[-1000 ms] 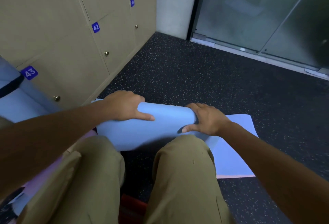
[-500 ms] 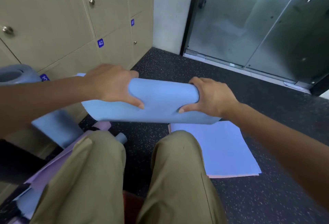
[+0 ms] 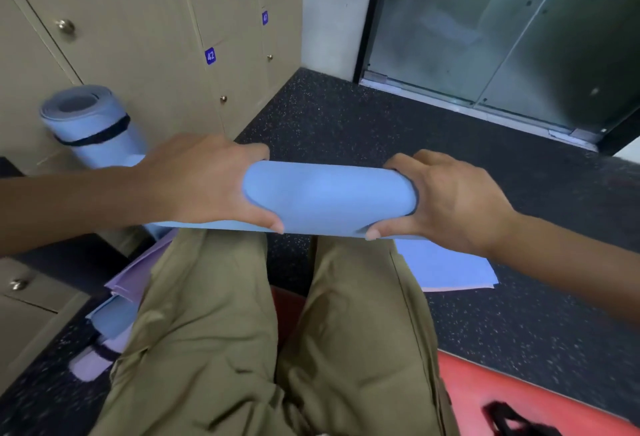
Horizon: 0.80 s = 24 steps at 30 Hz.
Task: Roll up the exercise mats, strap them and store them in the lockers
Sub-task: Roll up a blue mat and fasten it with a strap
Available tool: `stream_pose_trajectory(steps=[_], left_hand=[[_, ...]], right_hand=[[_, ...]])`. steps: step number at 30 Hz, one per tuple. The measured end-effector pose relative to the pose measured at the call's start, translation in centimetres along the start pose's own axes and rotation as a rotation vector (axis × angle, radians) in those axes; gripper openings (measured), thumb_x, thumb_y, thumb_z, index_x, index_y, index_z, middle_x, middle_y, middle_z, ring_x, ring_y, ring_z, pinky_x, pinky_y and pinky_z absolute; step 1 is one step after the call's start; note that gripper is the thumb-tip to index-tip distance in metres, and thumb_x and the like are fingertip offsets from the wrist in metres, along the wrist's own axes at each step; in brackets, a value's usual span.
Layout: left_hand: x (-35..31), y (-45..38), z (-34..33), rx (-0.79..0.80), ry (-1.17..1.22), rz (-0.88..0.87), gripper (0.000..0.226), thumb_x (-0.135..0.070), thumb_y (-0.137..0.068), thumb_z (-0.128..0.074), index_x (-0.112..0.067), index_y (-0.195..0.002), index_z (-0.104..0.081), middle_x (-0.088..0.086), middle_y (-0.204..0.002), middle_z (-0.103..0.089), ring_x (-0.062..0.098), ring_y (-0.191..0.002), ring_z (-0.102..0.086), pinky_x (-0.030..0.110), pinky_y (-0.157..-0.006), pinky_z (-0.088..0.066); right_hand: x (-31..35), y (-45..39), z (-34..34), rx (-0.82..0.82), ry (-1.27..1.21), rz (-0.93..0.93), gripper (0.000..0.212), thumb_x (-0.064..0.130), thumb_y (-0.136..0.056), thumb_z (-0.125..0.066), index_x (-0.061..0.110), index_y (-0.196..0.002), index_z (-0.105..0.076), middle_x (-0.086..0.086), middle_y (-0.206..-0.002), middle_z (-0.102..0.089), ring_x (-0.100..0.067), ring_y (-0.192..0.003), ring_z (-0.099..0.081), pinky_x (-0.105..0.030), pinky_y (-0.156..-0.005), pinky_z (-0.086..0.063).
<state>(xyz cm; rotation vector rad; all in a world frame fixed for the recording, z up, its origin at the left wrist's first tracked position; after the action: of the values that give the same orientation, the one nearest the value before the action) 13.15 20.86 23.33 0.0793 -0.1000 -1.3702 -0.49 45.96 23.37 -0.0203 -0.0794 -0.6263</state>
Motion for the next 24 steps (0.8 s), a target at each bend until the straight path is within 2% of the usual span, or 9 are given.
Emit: stream_pose_trajectory(steps=[3, 6, 8, 11, 13, 15, 18, 20, 24], left_hand=[[-0.9, 2.0, -1.4, 0.039, -0.001, 0.01, 0.085, -0.099, -0.054, -0.055, -0.034, -0.109, -0.052, -0.013, -0.076, -0.056, 0.016, -0.075, -0.057, 0.035, -0.068, -0.049], [-1.1, 3.1, -3.4, 0.059, 0.0, -0.003, 0.083, -0.102, -0.055, -0.05, -0.032, -0.099, -0.046, -0.012, -0.074, -0.054, 0.015, -0.077, -0.054, 0.035, -0.07, -0.05], [-0.9, 3.4, -4.8, 0.09, 0.041, -0.029, 0.086, -0.106, -0.055, -0.042, -0.033, -0.101, -0.048, -0.014, -0.092, -0.055, 0.014, -0.094, -0.052, 0.036, -0.078, -0.051], [-1.0, 4.1, -6.8, 0.116, 0.103, -0.081, 0.103, -0.107, -0.055, -0.035, -0.032, -0.123, -0.058, -0.022, -0.131, -0.039, 0.006, -0.127, -0.033, 0.035, -0.094, -0.049], [-1.2, 4.6, -7.8, 0.119, 0.153, -0.079, 0.108, -0.105, -0.054, -0.034, -0.03, -0.126, -0.06, -0.022, -0.142, -0.033, 0.003, -0.137, -0.022, 0.036, -0.101, -0.047], [-1.4, 5.0, -8.5, 0.111, 0.191, -0.075, 0.11, -0.105, -0.053, -0.034, -0.028, -0.127, -0.061, -0.021, -0.148, -0.032, 0.002, -0.142, -0.016, 0.037, -0.106, -0.045], [-1.3, 4.7, -8.8, 0.098, 0.211, -0.091, 0.114, -0.106, -0.053, -0.033, -0.026, -0.128, -0.063, -0.019, -0.152, -0.032, 0.003, -0.145, -0.012, 0.036, -0.111, -0.04], [-1.1, 4.2, -8.7, 0.136, 0.243, -0.089, 0.116, -0.105, -0.052, -0.034, -0.025, -0.129, -0.063, -0.019, -0.152, -0.031, 0.002, -0.145, -0.01, 0.034, -0.114, -0.036], [-0.5, 3.1, -8.8, 0.238, 0.305, -0.08, 0.112, -0.105, -0.051, -0.038, -0.024, -0.125, -0.064, -0.022, -0.154, -0.022, 0.0, -0.145, -0.004, 0.033, -0.114, -0.032]], right_hand=[[0.9, 1.6, -1.7, 0.059, 0.019, -0.009, 0.085, 0.098, -0.056, -0.052, 0.039, -0.117, -0.05, 0.009, -0.099, -0.055, -0.017, -0.096, -0.054, -0.033, -0.068, -0.036], [1.6, 2.8, -3.1, 0.089, 0.038, -0.019, 0.087, 0.099, -0.054, -0.046, 0.037, -0.114, -0.05, 0.007, -0.098, -0.055, -0.018, -0.093, -0.053, -0.033, -0.07, -0.033], [1.9, 3.4, -4.0, 0.128, 0.016, -0.019, 0.084, 0.1, -0.055, -0.045, 0.038, -0.112, -0.049, 0.009, -0.095, -0.053, -0.017, -0.09, -0.052, -0.033, -0.068, -0.033], [2.3, 4.0, -5.2, 0.204, -0.069, -0.016, 0.076, 0.098, -0.057, -0.05, 0.043, -0.109, -0.046, 0.012, -0.091, -0.049, -0.012, -0.09, -0.05, -0.033, -0.069, -0.038], [2.3, 4.1, -5.9, 0.242, -0.077, 0.001, 0.076, 0.098, -0.057, -0.051, 0.045, -0.111, -0.046, 0.014, -0.091, -0.049, -0.011, -0.091, -0.05, -0.033, -0.076, -0.045], [2.3, 3.8, -6.2, 0.243, -0.032, 0.032, 0.081, 0.099, -0.058, -0.05, 0.041, -0.114, -0.049, 0.014, -0.095, -0.049, -0.011, -0.094, -0.048, -0.033, -0.079, -0.044], [2.2, 3.6, -6.4, 0.168, 0.023, 0.093, 0.088, 0.099, -0.063, -0.045, 0.033, -0.121, -0.053, 0.01, -0.112, -0.047, -0.013, -0.099, -0.044, -0.03, -0.081, -0.037], [2.6, 3.7, -6.6, 0.063, 0.039, 0.156, 0.088, 0.094, -0.071, -0.042, 0.028, -0.128, -0.053, 0.006, -0.118, -0.047, -0.018, -0.102, -0.048, -0.034, -0.084, -0.042], [3.6, 3.7, -7.5, -0.135, 0.05, 0.196, 0.08, 0.083, -0.08, -0.043, 0.022, -0.13, -0.059, 0.0, -0.11, -0.057, -0.024, -0.094, -0.056, -0.037, -0.081, -0.045]])
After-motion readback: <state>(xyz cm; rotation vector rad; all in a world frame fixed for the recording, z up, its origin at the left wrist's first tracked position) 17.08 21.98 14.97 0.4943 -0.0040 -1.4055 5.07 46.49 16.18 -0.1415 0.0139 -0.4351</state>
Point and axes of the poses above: each hand's wrist, its own y-axis away from the middle knuckle, its own z-axis out of the back of the hand, x = y × z, the point moved 4 cm from there along -y, towards the middle knuckle
